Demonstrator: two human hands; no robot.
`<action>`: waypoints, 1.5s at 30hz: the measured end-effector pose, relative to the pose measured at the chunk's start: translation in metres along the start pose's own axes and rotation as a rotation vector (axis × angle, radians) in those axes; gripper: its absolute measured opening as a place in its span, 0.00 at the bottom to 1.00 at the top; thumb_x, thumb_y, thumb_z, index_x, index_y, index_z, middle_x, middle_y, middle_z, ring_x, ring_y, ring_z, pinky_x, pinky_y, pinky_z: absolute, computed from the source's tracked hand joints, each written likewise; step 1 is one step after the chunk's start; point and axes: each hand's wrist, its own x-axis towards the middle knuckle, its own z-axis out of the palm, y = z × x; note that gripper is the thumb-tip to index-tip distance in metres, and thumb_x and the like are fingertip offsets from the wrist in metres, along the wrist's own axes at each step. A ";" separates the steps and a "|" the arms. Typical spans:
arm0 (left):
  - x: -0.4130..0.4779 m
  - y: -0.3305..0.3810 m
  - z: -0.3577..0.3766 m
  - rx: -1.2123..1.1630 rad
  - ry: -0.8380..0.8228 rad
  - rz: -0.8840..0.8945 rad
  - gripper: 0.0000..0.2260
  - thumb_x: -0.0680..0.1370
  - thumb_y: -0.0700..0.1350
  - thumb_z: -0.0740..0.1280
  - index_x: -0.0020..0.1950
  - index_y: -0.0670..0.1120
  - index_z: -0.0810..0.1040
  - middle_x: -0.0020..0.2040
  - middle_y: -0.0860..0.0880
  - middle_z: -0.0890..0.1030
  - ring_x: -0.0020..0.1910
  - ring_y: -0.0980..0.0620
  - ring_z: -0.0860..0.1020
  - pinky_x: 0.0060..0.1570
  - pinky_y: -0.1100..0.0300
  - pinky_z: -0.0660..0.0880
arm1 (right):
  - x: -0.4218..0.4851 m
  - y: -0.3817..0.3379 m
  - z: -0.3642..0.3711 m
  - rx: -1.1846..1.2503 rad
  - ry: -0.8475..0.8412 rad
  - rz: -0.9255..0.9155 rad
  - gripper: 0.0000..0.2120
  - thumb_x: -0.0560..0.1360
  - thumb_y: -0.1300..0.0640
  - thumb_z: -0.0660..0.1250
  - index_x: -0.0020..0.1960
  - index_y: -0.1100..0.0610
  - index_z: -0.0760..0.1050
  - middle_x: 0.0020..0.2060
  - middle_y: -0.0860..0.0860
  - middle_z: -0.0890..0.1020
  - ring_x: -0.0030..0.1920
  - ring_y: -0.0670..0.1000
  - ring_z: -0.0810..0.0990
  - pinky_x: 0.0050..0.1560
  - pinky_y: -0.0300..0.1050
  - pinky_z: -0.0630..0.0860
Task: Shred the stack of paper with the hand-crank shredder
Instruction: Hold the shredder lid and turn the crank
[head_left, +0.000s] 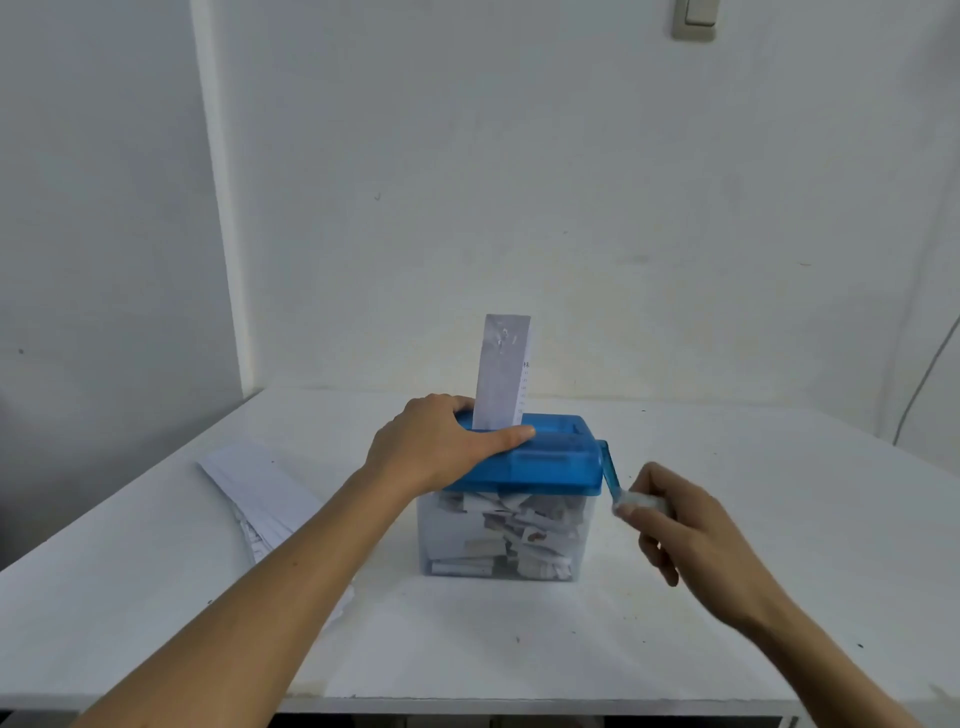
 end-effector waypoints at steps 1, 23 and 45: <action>0.000 0.000 -0.001 -0.006 -0.013 0.004 0.44 0.63 0.81 0.64 0.72 0.58 0.74 0.64 0.58 0.79 0.55 0.54 0.78 0.47 0.56 0.76 | -0.001 -0.007 -0.007 -0.031 -0.022 -0.056 0.12 0.81 0.54 0.66 0.42 0.60 0.72 0.28 0.50 0.74 0.29 0.48 0.71 0.31 0.44 0.72; -0.005 0.003 -0.005 -0.091 -0.106 0.058 0.58 0.46 0.87 0.63 0.69 0.56 0.74 0.58 0.59 0.78 0.53 0.57 0.78 0.57 0.51 0.80 | 0.091 0.051 0.037 -0.068 0.198 0.275 0.16 0.84 0.54 0.57 0.48 0.63 0.77 0.37 0.55 0.80 0.33 0.49 0.73 0.30 0.41 0.69; 0.000 0.010 -0.011 -0.110 -0.193 0.032 0.42 0.62 0.68 0.78 0.72 0.51 0.74 0.66 0.53 0.78 0.60 0.52 0.77 0.59 0.55 0.75 | 0.071 -0.050 -0.012 -0.013 0.259 0.072 0.23 0.79 0.44 0.66 0.31 0.58 0.74 0.22 0.49 0.73 0.24 0.49 0.70 0.30 0.43 0.70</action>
